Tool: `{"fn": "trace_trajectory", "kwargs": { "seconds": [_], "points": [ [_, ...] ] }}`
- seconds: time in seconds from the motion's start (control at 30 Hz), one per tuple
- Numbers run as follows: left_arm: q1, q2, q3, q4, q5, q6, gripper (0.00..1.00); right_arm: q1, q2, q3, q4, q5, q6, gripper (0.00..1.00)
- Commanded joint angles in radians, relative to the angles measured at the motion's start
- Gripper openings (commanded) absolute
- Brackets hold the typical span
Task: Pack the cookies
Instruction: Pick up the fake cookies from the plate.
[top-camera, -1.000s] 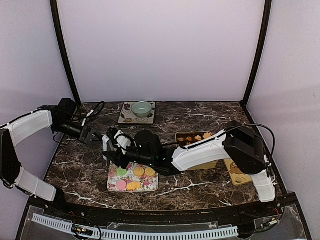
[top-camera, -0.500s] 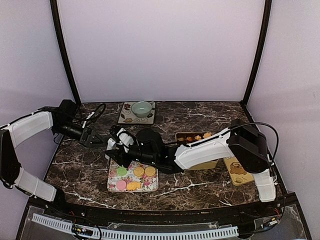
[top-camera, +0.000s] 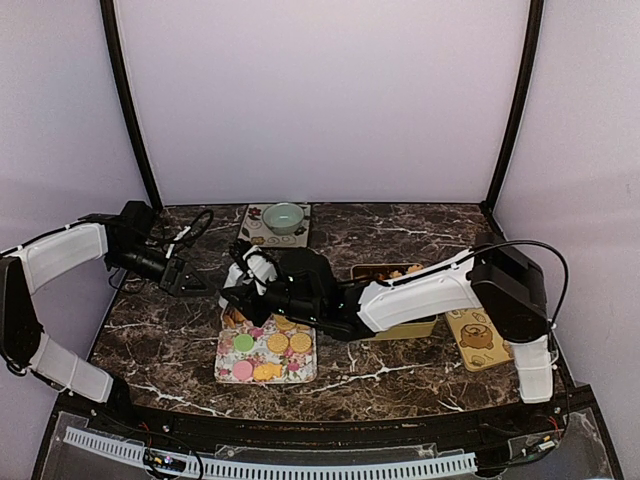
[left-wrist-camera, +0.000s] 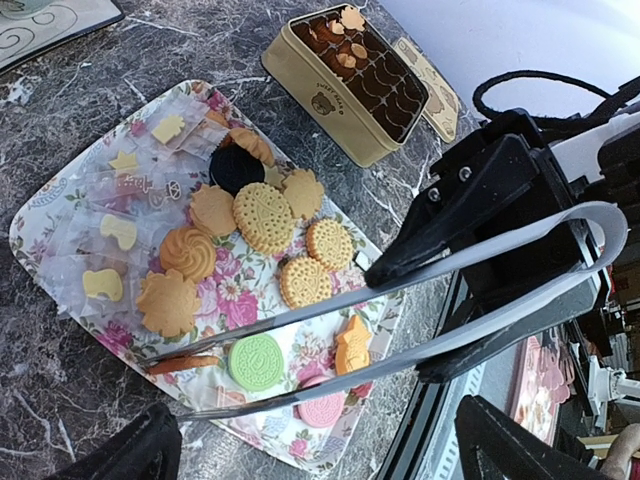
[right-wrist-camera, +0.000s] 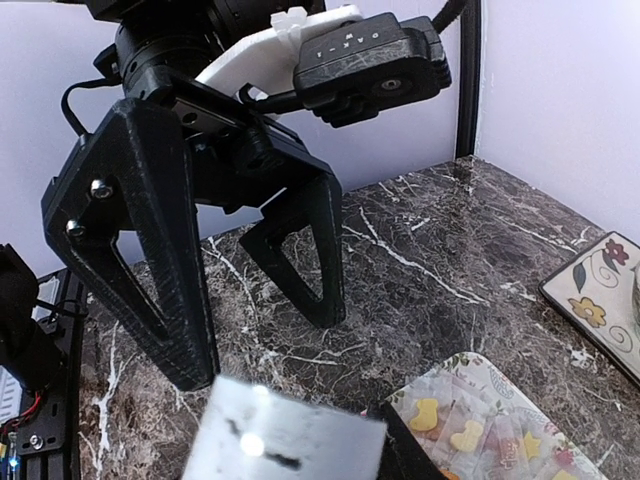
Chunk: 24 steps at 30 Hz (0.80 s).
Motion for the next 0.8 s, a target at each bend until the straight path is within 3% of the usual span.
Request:
{"fn": "trace_trajectory", "kwargs": {
  "seconds": [0.0,0.17,0.47,0.77],
  "points": [
    [-0.003,-0.010,0.023,-0.023,-0.021,0.023,0.98,-0.005,-0.078,-0.041,0.083,-0.019,0.050,0.31],
    [-0.003,-0.004,0.030,-0.024,-0.043,0.018,0.98,-0.031,-0.109,-0.102,0.184,-0.058,0.125,0.30],
    [0.000,-0.008,0.048,-0.030,-0.064,0.019,0.98,-0.038,-0.100,-0.122,0.152,-0.044,0.097,0.29],
    [0.006,-0.010,0.056,-0.043,-0.076,0.030,0.98,-0.034,-0.091,-0.138,0.146,-0.067,0.079,0.41]
  ]
}}
